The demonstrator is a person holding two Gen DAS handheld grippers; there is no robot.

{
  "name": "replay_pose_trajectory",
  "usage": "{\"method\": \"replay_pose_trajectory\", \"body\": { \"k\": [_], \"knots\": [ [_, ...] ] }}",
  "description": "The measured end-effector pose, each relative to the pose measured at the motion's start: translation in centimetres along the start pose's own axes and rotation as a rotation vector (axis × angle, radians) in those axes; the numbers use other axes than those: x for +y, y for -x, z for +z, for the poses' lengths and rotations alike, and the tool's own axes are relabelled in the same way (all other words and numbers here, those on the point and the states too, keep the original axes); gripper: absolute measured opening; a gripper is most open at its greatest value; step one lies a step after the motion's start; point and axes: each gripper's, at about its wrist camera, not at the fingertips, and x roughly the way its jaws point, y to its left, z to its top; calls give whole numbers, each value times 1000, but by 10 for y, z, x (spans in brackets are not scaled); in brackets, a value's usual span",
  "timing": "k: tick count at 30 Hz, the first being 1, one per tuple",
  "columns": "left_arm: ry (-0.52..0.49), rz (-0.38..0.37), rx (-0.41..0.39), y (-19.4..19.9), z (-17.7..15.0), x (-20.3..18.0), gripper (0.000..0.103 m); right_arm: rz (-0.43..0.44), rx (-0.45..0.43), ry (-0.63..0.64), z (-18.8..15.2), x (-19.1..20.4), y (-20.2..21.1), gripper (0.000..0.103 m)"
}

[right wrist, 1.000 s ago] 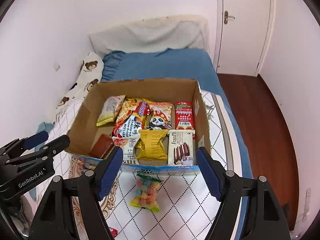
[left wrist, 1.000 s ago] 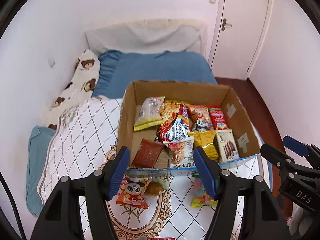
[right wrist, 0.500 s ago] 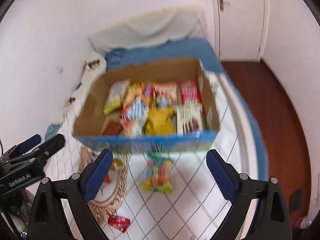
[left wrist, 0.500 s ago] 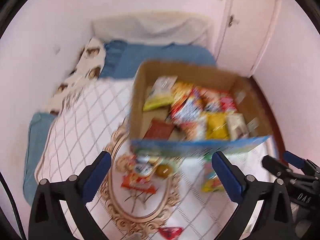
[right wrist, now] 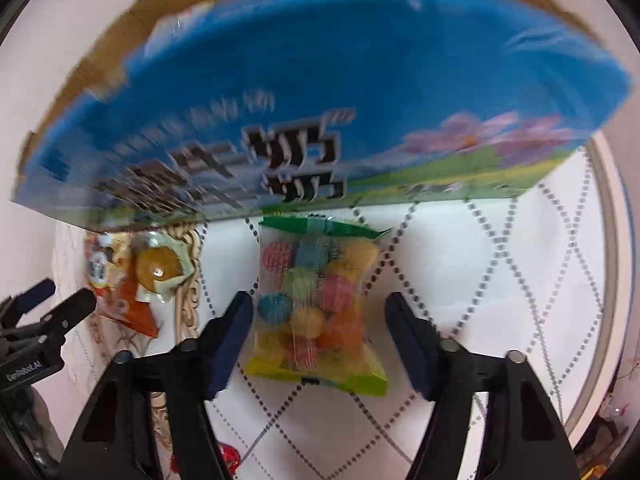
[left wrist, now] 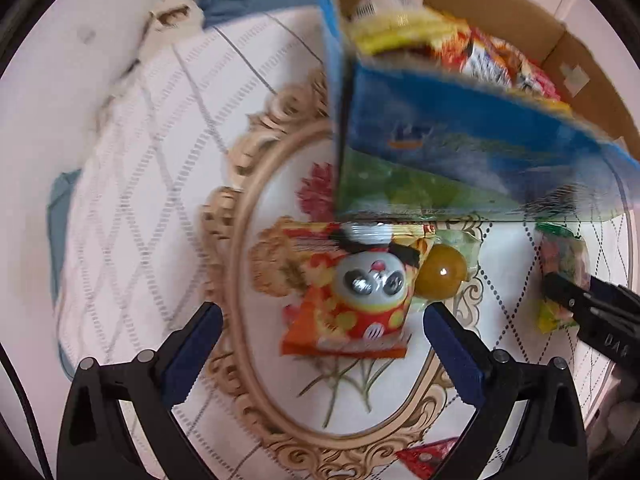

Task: Organize snacks
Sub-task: 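Grasp the panda snack bag with left tool while right tool grasps candy bag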

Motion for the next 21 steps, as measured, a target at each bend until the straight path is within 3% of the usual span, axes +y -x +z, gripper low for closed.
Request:
{"method": "replay_pose_trajectory", "body": {
  "k": [2,5,6,12,17,21],
  "knots": [
    [0,-33,24,-13,6,-3,99,-14,6,4,0,1,-7,60],
    [3,-47,32,-21,5,-6,61,-14,0,29,-3,4,-7,56],
    [17,-57,45,-23,2,-6,54,-12,1,34,-5,4,-5,56],
    [106,-97,100,-19,-40,2,52,18,33,29,-35,-4,0,54],
    [118,-100,163,-18,-90,0,52,45,84,32,-69,-9,8,54],
    [146,-105,191,-30,-109,0,53,55,135,42,-102,-14,11,54]
  ]
}}
